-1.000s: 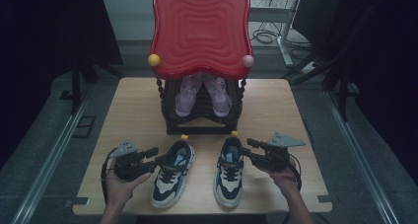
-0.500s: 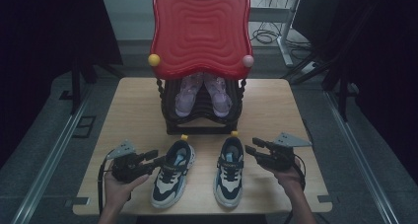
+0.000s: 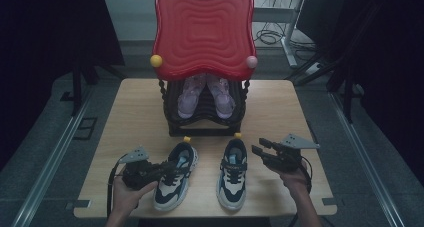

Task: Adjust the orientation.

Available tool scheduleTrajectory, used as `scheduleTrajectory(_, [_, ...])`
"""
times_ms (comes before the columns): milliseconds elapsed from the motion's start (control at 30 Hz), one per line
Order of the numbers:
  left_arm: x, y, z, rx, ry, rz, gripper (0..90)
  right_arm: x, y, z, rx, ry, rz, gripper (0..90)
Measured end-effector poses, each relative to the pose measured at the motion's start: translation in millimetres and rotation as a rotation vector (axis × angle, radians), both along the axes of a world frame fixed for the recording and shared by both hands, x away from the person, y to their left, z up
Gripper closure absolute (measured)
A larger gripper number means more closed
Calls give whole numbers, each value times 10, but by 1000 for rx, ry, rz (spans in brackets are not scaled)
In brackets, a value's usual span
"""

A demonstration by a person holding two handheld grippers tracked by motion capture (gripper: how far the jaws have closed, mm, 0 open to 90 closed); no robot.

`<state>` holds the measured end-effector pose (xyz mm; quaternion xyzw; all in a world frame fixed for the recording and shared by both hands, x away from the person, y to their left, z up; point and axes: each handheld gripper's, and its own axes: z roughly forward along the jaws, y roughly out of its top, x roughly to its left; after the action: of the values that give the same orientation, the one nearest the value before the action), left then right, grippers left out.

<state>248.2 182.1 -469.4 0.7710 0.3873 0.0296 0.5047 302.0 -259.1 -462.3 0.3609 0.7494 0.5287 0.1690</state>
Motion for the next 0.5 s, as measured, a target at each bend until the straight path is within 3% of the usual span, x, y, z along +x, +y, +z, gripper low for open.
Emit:
scheduleTrajectory(100, [-10, -39, -1, 20, 14, -9, 838, 3, -12, -4, 1, 3, -4, 539])
scheduleTrajectory(400, [-30, -142, -14, 18, 44, -28, 893, 8, -31, -10, 8, -2, -39, 540])
scheduleTrajectory(500, [-40, -234, -49, 39, 57, -45, 897, 10, -32, -21, 7, 0, -47, 540])
